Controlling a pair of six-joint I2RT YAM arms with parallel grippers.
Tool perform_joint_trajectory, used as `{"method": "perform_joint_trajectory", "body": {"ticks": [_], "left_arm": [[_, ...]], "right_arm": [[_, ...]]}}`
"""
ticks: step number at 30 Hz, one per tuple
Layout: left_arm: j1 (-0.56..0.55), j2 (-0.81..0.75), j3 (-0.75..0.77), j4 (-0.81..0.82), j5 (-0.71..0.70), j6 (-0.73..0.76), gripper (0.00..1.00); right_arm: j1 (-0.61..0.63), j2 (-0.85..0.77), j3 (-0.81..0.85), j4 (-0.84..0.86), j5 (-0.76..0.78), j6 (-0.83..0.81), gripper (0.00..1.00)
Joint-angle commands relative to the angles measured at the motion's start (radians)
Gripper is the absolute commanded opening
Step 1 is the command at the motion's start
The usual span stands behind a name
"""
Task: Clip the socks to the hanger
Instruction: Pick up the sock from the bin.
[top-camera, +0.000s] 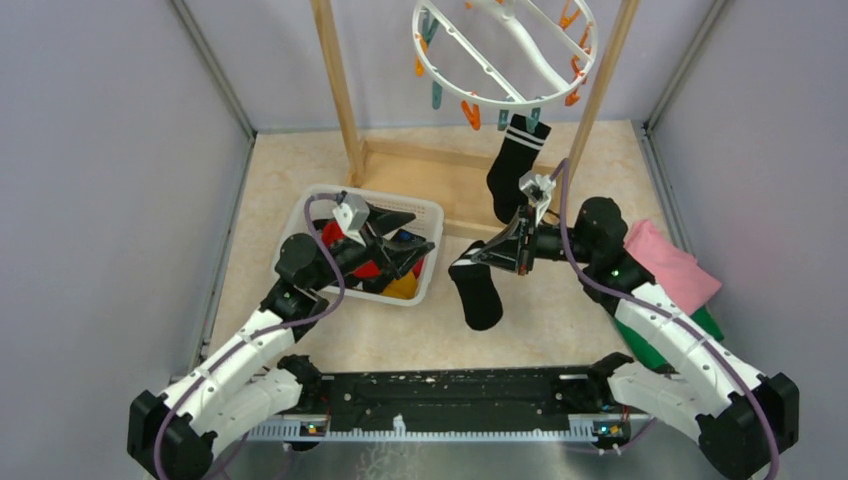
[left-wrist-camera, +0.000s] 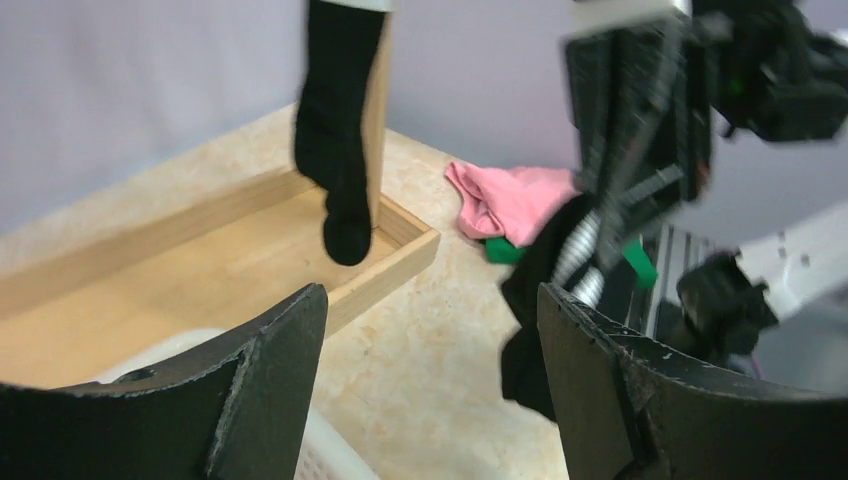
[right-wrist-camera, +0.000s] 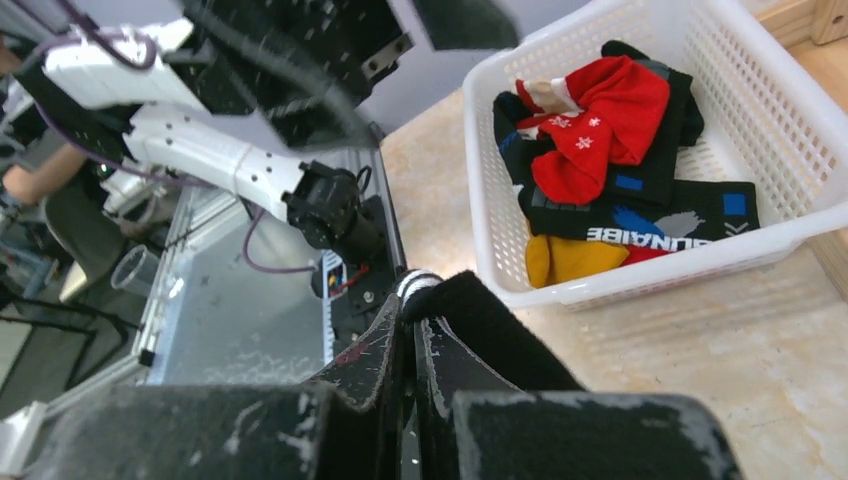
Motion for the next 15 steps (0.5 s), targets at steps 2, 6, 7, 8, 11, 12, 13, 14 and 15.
{"method": "perform_joint_trajectory", "body": {"ticks": [2, 6, 7, 8, 11, 12, 13, 14, 15], "left_arm": [[-0.012, -0.033, -0.064, 0.135, 0.262, 0.27, 0.82], [-0.069, -0.011, -0.064, 0.117, 0.216, 0.42, 0.81], [-0.098, -0.004, -0.063, 0.111, 0.181, 0.477, 0.81], [-0.137, 0.007, -0.063, 0.106, 0.144, 0.548, 0.81], [-0.252, 0.065, -0.049, 0.099, 0.037, 0.749, 0.82], [-0.272, 0.086, -0.041, 0.106, 0.008, 0.794, 0.82], [-0.282, 0.108, -0.035, 0.12, -0.022, 0.823, 0.82], [-0.288, 0.127, -0.03, 0.141, -0.035, 0.843, 0.82], [-0.29, 0.144, -0.028, 0.164, -0.055, 0.857, 0.82]], "right_arm": [[-0.064, -0.003, 0.048, 0.123, -0.001, 0.168, 0.0], [-0.105, -0.016, 0.051, 0.108, 0.036, 0.202, 0.0], [-0.111, -0.02, 0.051, 0.102, 0.046, 0.203, 0.0], [-0.119, -0.023, 0.049, 0.093, 0.053, 0.204, 0.0], [-0.133, -0.031, 0.039, 0.082, 0.058, 0.206, 0.0], [-0.135, -0.034, 0.035, 0.082, 0.058, 0.206, 0.0], [-0.139, -0.037, 0.031, 0.081, 0.058, 0.204, 0.0], [-0.141, -0.039, 0.028, 0.08, 0.058, 0.205, 0.0], [-0.143, -0.041, 0.026, 0.079, 0.059, 0.206, 0.0]]}}
